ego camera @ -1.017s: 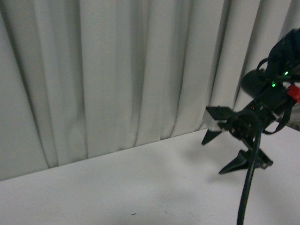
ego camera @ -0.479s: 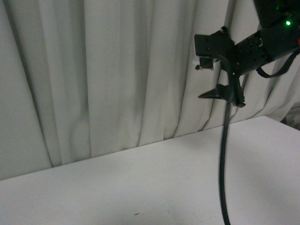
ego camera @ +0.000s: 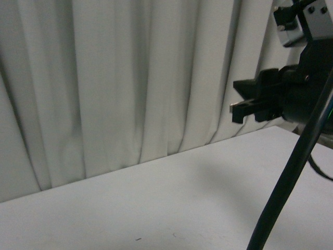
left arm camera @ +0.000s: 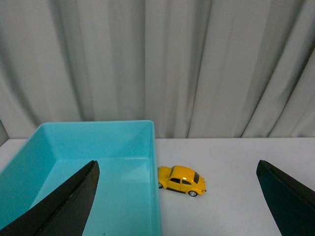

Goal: Wind up and store yellow beetle toy

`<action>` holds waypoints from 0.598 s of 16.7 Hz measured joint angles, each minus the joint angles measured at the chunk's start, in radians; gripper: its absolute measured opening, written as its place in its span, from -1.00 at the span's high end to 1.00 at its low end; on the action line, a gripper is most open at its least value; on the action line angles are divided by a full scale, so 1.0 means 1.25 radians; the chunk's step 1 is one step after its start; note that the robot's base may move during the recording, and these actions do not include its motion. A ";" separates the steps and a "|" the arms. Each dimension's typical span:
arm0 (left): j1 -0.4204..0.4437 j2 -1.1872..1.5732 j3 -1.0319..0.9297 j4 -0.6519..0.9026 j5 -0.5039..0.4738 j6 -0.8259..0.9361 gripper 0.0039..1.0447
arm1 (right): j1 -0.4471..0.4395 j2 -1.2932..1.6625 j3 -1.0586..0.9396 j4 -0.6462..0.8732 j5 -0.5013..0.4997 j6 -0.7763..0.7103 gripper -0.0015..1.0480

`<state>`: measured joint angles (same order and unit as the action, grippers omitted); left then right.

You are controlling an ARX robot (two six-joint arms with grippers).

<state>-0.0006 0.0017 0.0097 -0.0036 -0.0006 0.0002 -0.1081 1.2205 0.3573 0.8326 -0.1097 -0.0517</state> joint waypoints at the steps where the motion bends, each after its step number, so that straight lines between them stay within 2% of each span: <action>1: 0.000 0.000 0.000 0.000 0.000 0.000 -0.88 | 0.009 -0.031 -0.031 0.006 0.006 0.010 0.96; 4: 0.000 0.000 0.000 0.000 -0.001 0.000 -0.88 | 0.025 -0.126 -0.105 0.002 0.031 0.027 0.96; 6: 0.000 0.000 0.000 0.000 0.000 0.000 -0.88 | 0.080 -0.182 -0.151 -0.021 0.079 0.028 0.96; 7: 0.000 0.000 0.000 0.000 0.000 0.000 -0.88 | 0.092 -0.220 -0.168 -0.033 0.077 0.028 0.96; 10: 0.000 0.000 0.000 0.000 0.000 0.000 -0.88 | 0.091 -0.313 -0.211 -0.087 0.086 0.029 0.96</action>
<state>-0.0006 0.0017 0.0097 -0.0036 -0.0006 0.0002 0.0051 0.8299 0.0933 0.7242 -0.0017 -0.0151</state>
